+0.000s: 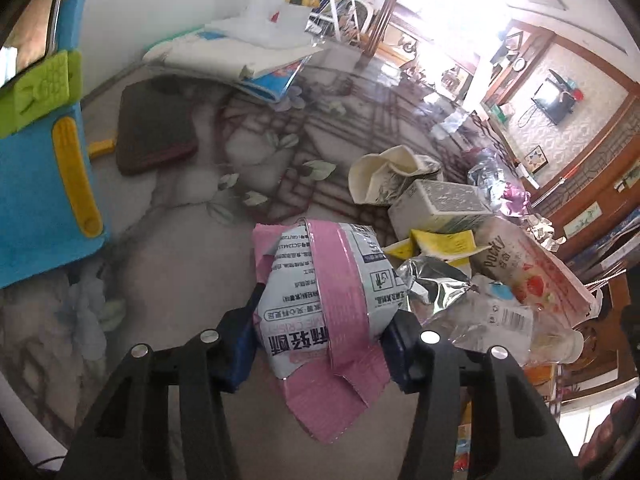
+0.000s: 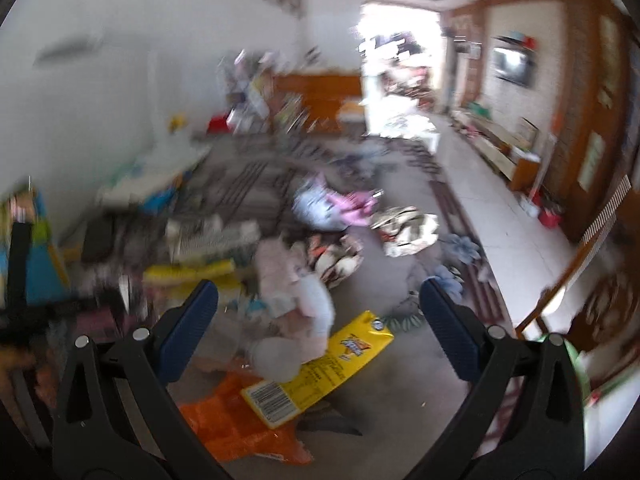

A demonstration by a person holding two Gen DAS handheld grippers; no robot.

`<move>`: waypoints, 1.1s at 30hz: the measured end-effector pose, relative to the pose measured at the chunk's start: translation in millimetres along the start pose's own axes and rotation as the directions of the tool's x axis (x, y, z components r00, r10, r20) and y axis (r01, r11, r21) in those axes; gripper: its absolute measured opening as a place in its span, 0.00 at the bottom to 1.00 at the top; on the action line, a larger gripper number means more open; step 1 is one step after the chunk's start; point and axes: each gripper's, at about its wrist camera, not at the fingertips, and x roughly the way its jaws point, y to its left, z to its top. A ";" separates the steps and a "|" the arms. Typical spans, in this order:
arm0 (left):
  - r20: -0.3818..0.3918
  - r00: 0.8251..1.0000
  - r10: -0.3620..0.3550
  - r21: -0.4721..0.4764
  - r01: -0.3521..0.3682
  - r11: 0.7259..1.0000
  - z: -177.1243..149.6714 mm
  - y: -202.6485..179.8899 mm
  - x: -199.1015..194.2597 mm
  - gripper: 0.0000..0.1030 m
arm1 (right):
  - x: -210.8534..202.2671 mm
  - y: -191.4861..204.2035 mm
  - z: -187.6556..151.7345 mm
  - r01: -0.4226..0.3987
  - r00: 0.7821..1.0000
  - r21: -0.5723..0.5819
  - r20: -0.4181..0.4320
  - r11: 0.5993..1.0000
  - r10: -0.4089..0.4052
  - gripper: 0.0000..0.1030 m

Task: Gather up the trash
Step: 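Grasp the pink-and-white snack wrapper with the left gripper and lift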

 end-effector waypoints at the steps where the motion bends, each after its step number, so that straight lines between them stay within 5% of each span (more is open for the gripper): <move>1: 0.004 1.000 -0.002 0.006 0.002 1.000 0.2 -1.7 -0.4 0.48 | 10.3 5.2 6.0 -0.024 0.999 -0.025 -0.034 0.999 0.023 0.97; 6: 0.014 1.000 -0.014 0.010 0.014 1.000 1.0 -2.9 -5.1 0.48 | 60.0 10.9 20.3 -0.105 0.974 0.010 -0.202 0.994 0.105 0.91; 10: 0.019 0.999 -0.042 0.001 0.042 0.999 1.0 -0.9 -11.6 0.48 | 77.6 7.5 14.3 -0.103 0.964 0.055 -0.240 0.993 0.113 0.44; 13: 0.048 0.997 -0.053 0.009 0.052 0.999 2.0 -2.1 -19.8 0.48 | 67.4 2.6 12.9 -0.133 0.971 0.097 -0.188 0.986 0.149 0.34; 22: 0.273 0.962 -0.026 0.123 -0.009 0.992 2.3 -26.4 -67.9 0.48 | -9.4 -36.6 17.6 -0.192 0.981 0.192 0.040 0.962 0.188 0.28; 33: 0.309 0.929 -0.206 0.282 0.117 0.952 -21.0 -113.1 -103.0 0.48 | -52.2 -104.8 5.3 -0.200 0.978 0.296 0.120 0.934 0.171 0.22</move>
